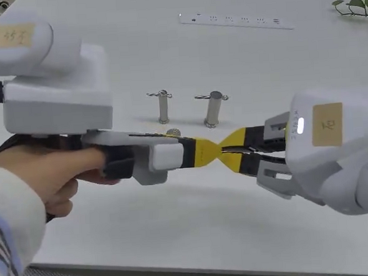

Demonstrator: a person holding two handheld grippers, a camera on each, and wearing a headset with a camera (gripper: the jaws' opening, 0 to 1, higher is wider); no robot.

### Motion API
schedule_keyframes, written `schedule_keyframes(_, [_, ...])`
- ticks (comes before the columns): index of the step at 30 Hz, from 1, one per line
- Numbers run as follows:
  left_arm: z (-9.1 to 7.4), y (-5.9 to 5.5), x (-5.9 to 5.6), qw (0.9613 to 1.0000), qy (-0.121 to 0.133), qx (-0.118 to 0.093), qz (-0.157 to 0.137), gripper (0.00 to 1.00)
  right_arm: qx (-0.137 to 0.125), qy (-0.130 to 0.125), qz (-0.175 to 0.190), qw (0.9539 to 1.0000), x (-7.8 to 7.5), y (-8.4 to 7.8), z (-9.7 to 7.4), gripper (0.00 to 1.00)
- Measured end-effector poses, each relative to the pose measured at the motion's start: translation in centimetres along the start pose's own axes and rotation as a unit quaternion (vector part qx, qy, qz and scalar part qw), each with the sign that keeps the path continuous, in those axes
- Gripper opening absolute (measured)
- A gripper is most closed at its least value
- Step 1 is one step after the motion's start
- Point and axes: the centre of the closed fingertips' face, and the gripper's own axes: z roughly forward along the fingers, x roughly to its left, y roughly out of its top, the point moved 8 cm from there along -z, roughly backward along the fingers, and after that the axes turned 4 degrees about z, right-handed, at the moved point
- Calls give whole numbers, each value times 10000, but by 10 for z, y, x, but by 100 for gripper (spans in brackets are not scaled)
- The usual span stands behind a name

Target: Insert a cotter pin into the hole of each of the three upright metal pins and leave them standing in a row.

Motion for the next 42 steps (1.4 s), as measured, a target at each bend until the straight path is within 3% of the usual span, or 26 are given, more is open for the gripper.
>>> schedule_keyframes(8, [0,-1,-1,10000,14,17,-21,15,-32,-2,-46,10000,1,3,0,2])
schedule_keyframes(12, [1,-2,-2,10000,-12,58,-44,7,-41,-6,-59,10000,1,4,1,2])
schedule_keyframes(36, [3,1,3,9999,73,36,79,2,-29,-13,-126,9999,-2,6,1,2])
schedule_keyframes(42, [4,0,2,9994,95,100,320,1,-32,58,-129,9999,-1,5,1,2])
